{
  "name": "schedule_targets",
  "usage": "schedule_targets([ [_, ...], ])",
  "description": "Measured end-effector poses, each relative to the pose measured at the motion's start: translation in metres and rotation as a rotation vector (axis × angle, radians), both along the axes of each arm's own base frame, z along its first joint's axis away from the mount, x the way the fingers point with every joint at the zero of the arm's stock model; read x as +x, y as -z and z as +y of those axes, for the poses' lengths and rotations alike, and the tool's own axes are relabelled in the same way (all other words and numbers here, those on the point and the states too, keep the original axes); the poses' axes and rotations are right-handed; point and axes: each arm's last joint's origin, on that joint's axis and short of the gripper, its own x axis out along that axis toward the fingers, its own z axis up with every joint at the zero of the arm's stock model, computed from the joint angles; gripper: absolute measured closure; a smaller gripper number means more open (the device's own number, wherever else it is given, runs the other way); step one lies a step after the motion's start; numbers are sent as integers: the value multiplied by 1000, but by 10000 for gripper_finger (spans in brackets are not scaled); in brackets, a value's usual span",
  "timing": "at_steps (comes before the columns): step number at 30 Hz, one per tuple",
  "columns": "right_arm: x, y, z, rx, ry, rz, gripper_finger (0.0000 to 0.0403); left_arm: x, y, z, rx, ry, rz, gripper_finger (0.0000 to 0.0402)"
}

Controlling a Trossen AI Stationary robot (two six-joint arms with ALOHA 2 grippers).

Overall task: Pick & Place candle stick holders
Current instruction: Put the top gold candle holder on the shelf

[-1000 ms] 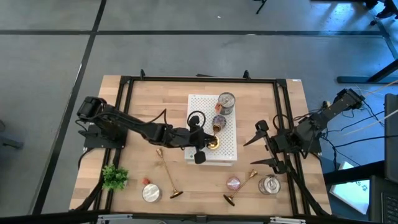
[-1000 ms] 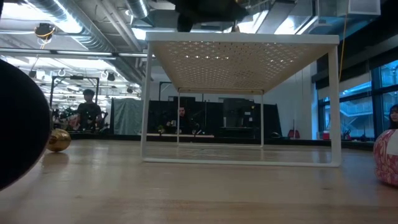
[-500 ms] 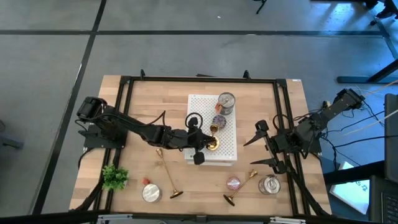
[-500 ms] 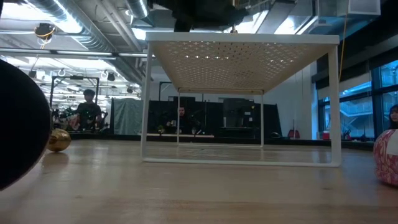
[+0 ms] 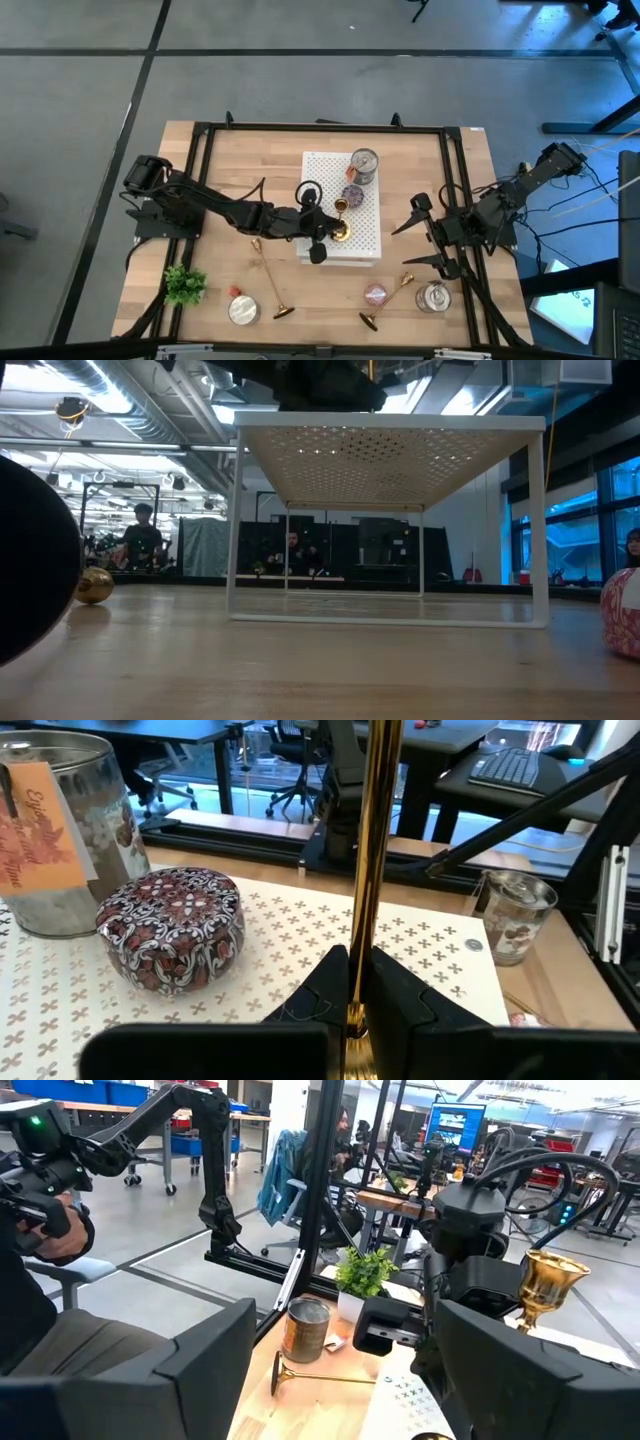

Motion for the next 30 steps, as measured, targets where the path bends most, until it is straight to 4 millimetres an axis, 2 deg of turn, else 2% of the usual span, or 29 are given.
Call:
schedule_targets([
  [5,0,0,0,0,0,0,93,-2,-1,-4,1,11,4,389],
  [16,0,0,0,-1,0,1,93,-26,-19,-20,35,-56,47,389],
  [23,0,0,0,3,1,2,93,-34,-11,-27,37,-86,67,389],
  [30,0,0,0,3,1,3,94,-35,-11,-28,41,-98,63,389],
])
